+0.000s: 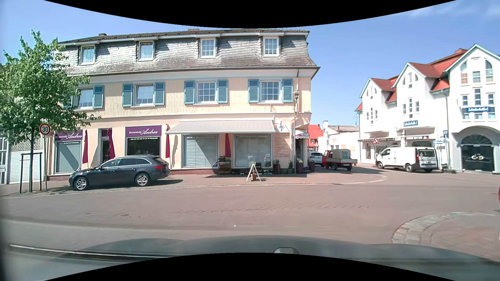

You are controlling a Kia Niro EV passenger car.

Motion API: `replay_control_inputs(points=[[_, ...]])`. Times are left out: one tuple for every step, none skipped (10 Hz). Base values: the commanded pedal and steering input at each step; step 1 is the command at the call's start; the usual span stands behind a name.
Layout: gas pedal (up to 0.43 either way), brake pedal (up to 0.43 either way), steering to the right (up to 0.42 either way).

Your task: Follow the waypoints while adhering to traffic rules and regulations

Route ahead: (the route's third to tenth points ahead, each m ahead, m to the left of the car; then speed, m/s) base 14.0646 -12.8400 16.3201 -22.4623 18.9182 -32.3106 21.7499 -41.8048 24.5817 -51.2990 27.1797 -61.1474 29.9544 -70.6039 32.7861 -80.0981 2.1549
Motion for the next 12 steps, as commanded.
replay_control_inputs(points=[[0.0, 0.183, 0.001], [0.0, 0.183, 0.009], [0.0, 0.177, 0.018], [0.0, 0.171, 0.03], [0.0, 0.159, 0.039], [0.0, 0.159, 0.046], [0.0, 0.152, 0.052], [0.0, 0.146, 0.059], [0.0, 0.128, 0.07], [0.0, 0.116, 0.081], [0.0, 0.098, 0.095], [0.0, 0.085, 0.11]])
